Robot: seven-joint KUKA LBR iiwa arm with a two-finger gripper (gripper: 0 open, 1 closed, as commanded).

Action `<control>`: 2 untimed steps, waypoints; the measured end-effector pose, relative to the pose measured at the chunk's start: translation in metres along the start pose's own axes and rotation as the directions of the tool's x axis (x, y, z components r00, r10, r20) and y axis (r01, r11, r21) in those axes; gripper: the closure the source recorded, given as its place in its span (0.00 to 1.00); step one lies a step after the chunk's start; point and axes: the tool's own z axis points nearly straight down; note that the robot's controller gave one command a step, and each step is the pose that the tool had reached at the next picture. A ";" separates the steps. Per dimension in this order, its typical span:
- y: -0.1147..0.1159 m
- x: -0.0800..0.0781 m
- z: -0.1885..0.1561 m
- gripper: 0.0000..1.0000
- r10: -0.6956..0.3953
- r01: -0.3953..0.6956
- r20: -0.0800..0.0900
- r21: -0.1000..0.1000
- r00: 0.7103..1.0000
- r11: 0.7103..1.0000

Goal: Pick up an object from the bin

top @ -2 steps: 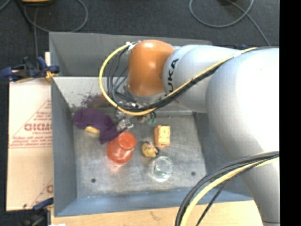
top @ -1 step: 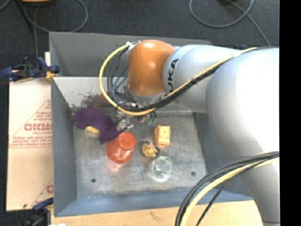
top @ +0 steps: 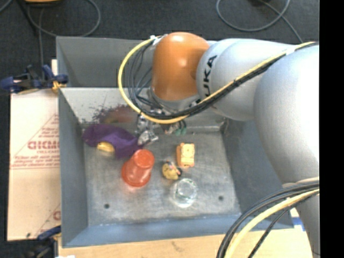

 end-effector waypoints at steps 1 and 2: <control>-0.002 -0.002 -0.051 1.00 0.004 -0.004 0.010 0.003 1.000 1.000; -0.022 0.007 -0.098 1.00 -0.001 0.001 0.005 0.002 1.000 1.000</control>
Offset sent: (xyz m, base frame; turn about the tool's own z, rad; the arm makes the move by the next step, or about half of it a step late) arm -0.0008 -0.0218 0.0967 -0.0040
